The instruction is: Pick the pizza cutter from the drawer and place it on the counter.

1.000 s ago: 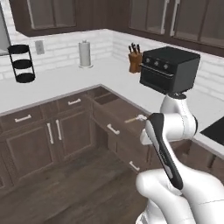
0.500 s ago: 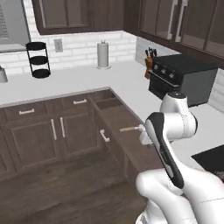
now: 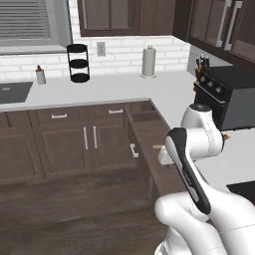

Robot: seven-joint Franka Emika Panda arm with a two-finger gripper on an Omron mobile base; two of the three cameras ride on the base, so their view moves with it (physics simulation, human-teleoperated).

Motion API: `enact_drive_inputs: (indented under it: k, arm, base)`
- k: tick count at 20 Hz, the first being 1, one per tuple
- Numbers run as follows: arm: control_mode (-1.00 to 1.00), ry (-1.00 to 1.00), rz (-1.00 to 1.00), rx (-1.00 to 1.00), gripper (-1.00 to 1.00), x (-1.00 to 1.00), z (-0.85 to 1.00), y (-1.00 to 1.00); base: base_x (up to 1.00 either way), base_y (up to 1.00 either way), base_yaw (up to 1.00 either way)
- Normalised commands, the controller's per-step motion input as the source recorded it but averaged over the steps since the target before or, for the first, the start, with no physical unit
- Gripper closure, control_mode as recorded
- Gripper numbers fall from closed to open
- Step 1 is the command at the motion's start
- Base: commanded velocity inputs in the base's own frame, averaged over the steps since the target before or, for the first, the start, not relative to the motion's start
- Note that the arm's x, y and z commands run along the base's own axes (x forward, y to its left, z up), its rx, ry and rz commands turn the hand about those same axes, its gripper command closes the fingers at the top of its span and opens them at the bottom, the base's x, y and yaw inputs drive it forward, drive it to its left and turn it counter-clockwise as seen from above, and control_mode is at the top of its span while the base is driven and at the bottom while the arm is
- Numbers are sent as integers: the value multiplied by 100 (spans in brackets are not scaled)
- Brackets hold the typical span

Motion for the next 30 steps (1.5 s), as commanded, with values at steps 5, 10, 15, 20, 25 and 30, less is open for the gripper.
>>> enact_drive_inputs:
  k: [5, 10, 15, 20, 25, 30]
  arm:
    - [-100, 0, 10, 0, -100, 79, -19, -5]
    - [-100, 0, 6, 0, -100, 100, -55, 0]
    - [-100, 9, 0, 0, -100, 100, -41, 0]
    - [-100, 0, 0, 0, -100, 99, -61, 0]
    - [-100, 0, 0, 0, -100, 87, -84, 9]
    - [-100, 0, 0, 0, -100, 78, -66, 5]
  base:
    - [0, 0, 0]
    - [0, 0, 0]
    - [0, 0, 0]
    - [0, 0, 0]
    - [0, 0, 0]
    - [0, 0, 0]
